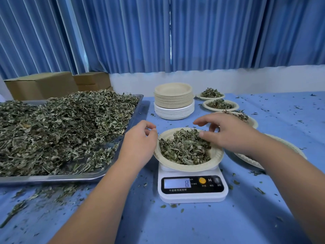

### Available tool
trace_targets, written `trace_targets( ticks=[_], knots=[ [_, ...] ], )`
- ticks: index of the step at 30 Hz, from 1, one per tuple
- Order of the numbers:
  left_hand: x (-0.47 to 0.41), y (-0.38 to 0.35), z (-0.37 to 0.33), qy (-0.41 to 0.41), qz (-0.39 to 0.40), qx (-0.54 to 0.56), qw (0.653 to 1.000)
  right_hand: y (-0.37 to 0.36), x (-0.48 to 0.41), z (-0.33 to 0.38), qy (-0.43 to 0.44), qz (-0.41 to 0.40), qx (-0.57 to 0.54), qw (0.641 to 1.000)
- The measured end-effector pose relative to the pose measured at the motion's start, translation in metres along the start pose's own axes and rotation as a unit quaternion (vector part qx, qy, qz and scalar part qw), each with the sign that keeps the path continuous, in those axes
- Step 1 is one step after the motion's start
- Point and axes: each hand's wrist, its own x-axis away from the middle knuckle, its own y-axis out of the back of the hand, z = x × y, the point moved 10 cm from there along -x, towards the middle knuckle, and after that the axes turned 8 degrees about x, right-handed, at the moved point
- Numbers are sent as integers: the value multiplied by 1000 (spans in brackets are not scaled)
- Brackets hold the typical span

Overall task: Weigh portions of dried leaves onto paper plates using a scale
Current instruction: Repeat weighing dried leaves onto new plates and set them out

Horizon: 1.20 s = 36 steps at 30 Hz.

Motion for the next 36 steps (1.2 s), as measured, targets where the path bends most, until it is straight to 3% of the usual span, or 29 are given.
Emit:
trace_targets(
  ticks=[7,11,16,28,36],
  knots=[
    [-4,1,-1,-8,-5,-9,1000,-21,-16,14,27,141,90,986],
    [-7,6,1,-12,-14,-17,1000,-26,-23,18,26,160,157,974],
    [-7,5,1,-12,-11,-28,999,-23,-24,21,24,153,154,976],
    [-6,2,3,10,5,-6,1000,20,-31,29,5,46,-49,998],
    [-10,-7,9,26,50,-29,998,17,-55,117,80,44,-176,980]
  ],
)
